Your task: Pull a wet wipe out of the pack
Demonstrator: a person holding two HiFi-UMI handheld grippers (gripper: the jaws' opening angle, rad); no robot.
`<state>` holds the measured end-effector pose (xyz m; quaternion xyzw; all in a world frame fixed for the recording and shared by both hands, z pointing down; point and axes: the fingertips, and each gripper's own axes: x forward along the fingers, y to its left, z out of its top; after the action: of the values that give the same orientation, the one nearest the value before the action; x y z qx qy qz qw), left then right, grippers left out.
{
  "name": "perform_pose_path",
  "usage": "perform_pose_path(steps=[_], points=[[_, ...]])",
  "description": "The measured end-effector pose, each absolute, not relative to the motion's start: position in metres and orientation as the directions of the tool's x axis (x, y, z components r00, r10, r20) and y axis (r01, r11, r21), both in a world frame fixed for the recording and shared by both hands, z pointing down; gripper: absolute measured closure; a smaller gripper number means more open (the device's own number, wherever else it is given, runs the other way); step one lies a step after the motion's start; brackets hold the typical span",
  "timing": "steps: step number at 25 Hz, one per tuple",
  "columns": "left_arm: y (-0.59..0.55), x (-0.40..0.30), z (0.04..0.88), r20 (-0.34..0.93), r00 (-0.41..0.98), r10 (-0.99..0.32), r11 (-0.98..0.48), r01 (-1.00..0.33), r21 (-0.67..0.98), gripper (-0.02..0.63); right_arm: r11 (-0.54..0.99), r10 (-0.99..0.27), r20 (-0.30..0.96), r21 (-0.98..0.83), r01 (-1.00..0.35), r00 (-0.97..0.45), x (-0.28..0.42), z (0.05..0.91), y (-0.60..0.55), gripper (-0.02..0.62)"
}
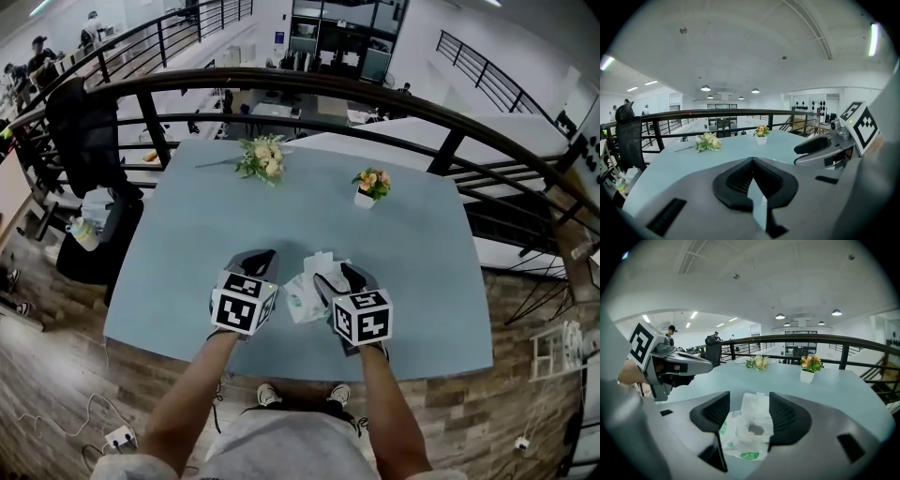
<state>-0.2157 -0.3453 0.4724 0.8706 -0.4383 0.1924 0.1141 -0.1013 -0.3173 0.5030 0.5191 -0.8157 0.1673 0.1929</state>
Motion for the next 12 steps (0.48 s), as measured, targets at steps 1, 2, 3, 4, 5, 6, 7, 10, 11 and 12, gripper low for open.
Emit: perform_pose_path(steps=[1, 2, 3, 4, 5, 6, 7, 10, 11, 12], points=[[-0.345, -0.215, 0.473, 0.435, 0.542, -0.719, -0.590, -0.807, 0.032, 0.612, 0.410, -0.776, 0.495, -0.073, -0.909, -0.390, -0.103, 0.506, -0.316, 0.331], [-0.344, -0.215, 0.474, 0.436, 0.543, -0.718, -0.590, -0.807, 0.034, 0.612, 0.414, -0.771, 0.501, -0.073, -0.907, -0.392, -0.104, 0.509, -0.315, 0.331], [-0.343, -0.215, 0.476, 0.437, 0.543, -0.717, -0.589, -0.807, 0.035, 0.612, 0.417, -0.766, 0.507, -0.074, -0.906, -0.395, -0.105, 0.512, -0.314, 0.331], [-0.343, -0.216, 0.477, 0.438, 0.542, -0.717, -0.588, -0.808, 0.036, 0.612, 0.420, -0.762, 0.512, -0.075, -0.904, -0.396, -0.106, 0.516, -0.313, 0.333], [-0.343, -0.216, 0.479, 0.439, 0.541, -0.717, -0.588, -0.808, 0.037, 0.612, 0.423, -0.758, 0.517, -0.076, -0.903, -0.398, -0.107, 0.519, -0.313, 0.333], [-0.344, -0.217, 0.480, 0.440, 0.541, -0.717, -0.587, -0.809, 0.038, 0.612, 0.425, -0.753, 0.522, -0.077, -0.902, -0.400, -0.108, 0.522, -0.313, 0.333], [-0.344, -0.217, 0.481, 0.441, 0.540, -0.717, -0.586, -0.809, 0.039, 0.612, 0.428, -0.748, 0.527, -0.079, -0.900, -0.402, -0.109, 0.525, -0.313, 0.334], [-0.344, -0.219, 0.484, 0.444, 0.538, -0.717, -0.583, -0.811, 0.041, 0.612, 0.437, -0.735, 0.541, -0.084, -0.896, -0.409, -0.113, 0.533, -0.312, 0.336], [-0.344, -0.219, 0.484, 0.445, 0.538, -0.716, -0.583, -0.811, 0.043, 0.612, 0.438, -0.732, 0.544, -0.085, -0.895, -0.410, -0.114, 0.535, -0.312, 0.336], [-0.344, -0.219, 0.485, 0.446, 0.538, -0.716, -0.583, -0.811, 0.044, 0.612, 0.440, -0.728, 0.548, -0.087, -0.894, -0.412, -0.114, 0.537, -0.311, 0.336]])
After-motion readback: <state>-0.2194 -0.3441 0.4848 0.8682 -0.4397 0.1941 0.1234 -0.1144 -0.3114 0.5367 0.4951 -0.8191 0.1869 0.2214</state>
